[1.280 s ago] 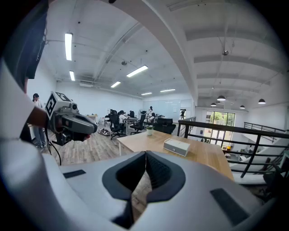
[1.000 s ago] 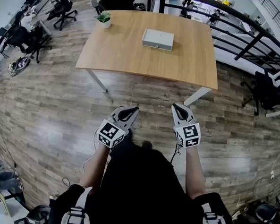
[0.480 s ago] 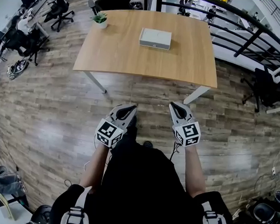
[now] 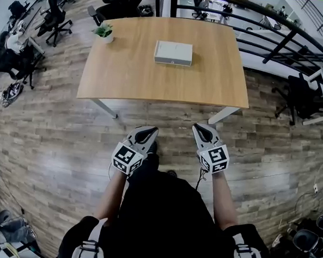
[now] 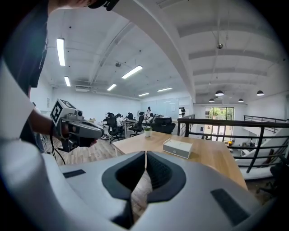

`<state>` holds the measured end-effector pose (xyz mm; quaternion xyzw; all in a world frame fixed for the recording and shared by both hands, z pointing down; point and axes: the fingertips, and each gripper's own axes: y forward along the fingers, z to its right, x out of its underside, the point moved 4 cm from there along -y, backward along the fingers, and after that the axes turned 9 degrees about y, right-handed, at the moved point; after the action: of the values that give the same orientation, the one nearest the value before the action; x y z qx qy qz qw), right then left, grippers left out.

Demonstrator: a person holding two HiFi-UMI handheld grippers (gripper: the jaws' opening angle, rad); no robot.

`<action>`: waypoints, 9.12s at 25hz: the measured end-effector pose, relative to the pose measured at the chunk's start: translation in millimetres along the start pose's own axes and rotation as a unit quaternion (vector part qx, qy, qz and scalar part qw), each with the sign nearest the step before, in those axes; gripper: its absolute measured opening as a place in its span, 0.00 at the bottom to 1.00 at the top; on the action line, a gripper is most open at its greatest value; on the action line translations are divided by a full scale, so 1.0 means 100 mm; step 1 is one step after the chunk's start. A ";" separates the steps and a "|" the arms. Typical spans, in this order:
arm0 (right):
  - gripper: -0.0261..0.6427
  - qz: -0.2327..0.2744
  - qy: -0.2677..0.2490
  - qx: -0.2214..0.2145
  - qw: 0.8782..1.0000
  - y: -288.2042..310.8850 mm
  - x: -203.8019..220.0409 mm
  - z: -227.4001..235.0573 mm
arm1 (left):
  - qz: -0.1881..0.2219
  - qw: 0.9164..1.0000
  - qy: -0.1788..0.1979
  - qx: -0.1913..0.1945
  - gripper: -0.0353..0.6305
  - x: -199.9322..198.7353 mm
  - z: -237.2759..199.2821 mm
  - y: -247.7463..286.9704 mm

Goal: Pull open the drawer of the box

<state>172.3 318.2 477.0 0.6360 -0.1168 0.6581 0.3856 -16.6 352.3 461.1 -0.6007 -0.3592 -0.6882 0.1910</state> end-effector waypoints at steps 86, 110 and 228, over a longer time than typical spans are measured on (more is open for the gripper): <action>0.08 -0.141 0.001 0.059 0.988 3.58 -0.38 1.73 | -0.017 1.000 -0.011 0.015 0.09 -0.38 -3.46 1.78; 0.18 -0.221 0.068 0.092 0.969 4.34 0.17 2.37 | -0.052 0.999 0.002 -0.007 0.09 -0.43 -3.36 2.14; 0.16 -0.256 0.180 0.196 0.929 4.76 0.53 2.16 | -0.052 0.995 -0.020 0.080 0.09 -0.25 -3.89 2.16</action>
<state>26.5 -123.4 722.1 0.5785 0.2525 0.6503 0.4227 -129.8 -78.0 485.8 -0.5778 -0.4476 -0.6541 0.1947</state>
